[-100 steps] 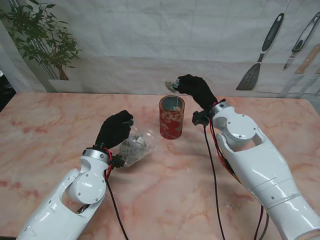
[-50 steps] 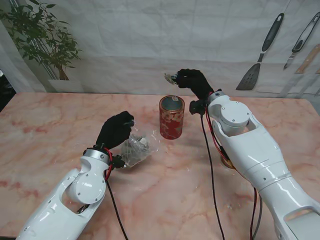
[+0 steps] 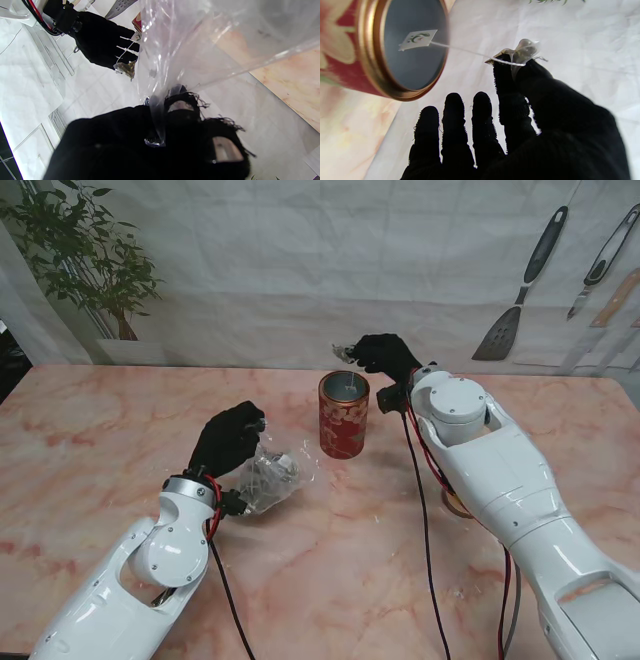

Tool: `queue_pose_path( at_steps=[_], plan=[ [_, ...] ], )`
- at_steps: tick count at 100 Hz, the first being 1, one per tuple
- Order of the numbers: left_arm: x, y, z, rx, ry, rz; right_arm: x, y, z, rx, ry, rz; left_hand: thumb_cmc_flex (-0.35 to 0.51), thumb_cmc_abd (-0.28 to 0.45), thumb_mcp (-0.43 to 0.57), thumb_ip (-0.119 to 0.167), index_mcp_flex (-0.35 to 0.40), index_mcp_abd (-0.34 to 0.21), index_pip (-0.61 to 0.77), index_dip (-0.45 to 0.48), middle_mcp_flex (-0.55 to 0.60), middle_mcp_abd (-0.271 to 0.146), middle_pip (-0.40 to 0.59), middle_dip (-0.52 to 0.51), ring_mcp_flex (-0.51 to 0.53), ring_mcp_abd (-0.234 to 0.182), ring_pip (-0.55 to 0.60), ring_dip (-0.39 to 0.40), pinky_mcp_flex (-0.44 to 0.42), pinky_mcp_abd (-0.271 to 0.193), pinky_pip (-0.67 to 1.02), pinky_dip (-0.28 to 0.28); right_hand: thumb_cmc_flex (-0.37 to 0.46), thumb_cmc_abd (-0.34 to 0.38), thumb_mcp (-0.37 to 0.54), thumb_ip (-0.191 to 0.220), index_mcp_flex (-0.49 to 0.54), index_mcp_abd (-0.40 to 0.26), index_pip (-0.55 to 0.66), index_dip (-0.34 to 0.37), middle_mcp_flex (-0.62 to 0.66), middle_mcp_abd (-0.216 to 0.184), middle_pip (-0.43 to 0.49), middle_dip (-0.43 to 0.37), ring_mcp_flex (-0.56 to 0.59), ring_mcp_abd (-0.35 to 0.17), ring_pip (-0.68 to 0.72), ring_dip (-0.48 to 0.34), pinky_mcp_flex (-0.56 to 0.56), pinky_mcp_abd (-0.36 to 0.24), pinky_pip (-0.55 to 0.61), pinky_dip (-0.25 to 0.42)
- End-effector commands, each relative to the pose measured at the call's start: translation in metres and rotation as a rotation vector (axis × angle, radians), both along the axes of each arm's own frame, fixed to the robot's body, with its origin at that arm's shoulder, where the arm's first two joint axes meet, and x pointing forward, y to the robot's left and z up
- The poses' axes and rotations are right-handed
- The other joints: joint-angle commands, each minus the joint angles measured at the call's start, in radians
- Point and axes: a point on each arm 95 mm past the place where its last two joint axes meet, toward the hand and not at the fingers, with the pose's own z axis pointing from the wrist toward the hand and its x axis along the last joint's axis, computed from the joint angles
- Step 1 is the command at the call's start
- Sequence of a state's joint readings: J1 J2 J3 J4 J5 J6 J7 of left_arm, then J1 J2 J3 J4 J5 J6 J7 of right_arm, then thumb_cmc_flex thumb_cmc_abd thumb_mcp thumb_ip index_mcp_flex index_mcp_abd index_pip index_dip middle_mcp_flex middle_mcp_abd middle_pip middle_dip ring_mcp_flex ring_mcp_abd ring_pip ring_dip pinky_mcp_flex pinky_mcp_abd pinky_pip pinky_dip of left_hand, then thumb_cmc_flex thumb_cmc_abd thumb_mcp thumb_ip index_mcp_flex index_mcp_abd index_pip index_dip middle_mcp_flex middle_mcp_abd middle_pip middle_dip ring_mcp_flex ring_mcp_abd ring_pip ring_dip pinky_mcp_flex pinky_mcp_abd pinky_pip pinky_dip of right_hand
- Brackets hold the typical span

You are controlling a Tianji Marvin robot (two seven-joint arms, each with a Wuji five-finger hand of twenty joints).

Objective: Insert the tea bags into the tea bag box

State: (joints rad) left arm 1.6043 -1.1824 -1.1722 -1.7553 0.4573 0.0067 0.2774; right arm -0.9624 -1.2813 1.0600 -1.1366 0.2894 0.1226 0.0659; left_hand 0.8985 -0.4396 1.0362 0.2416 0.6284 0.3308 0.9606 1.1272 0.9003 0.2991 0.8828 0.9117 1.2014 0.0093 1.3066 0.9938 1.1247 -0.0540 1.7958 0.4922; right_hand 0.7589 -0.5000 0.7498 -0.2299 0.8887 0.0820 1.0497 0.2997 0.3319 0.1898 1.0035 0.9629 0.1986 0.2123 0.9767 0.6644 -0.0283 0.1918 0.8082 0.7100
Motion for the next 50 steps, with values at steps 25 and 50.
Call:
queue_pose_path(
  at_steps=[25,50],
  plan=[
    [-0.0007,-0.0004,0.0017,0.000,0.006,-0.016,0.0037,0.0012,-0.0114,-0.089,0.073,-0.041,0.129,0.004,0.128,-0.013,0.011,0.013,0.000,0.010,0.029,-0.017,0.029,0.021,0.054,0.090,0.072,0.012,-0.016,-0.348,0.220,0.001,-0.034,-0.078,0.065,0.002,0.005,-0.071,0.059,-0.004,0.032,-0.017,0.046,0.015,0.037,-0.020,0.053,0.017,0.010,-0.024,0.045,0.018],
    [-0.0004,0.0005,0.0013,-0.001,0.008,-0.016,0.0038,0.0052,-0.0128,-0.137,0.113,-0.075,0.129,0.004,0.128,-0.013,0.011,0.013,-0.001,0.010,0.029,-0.017,0.028,0.021,0.054,0.090,0.072,0.012,-0.016,-0.348,0.220,0.001,-0.080,-0.141,0.100,-0.013,-0.045,-0.071,0.126,0.070,0.035,-0.019,0.078,0.016,0.049,-0.020,0.077,0.020,0.012,-0.017,0.087,0.002]
  ],
)
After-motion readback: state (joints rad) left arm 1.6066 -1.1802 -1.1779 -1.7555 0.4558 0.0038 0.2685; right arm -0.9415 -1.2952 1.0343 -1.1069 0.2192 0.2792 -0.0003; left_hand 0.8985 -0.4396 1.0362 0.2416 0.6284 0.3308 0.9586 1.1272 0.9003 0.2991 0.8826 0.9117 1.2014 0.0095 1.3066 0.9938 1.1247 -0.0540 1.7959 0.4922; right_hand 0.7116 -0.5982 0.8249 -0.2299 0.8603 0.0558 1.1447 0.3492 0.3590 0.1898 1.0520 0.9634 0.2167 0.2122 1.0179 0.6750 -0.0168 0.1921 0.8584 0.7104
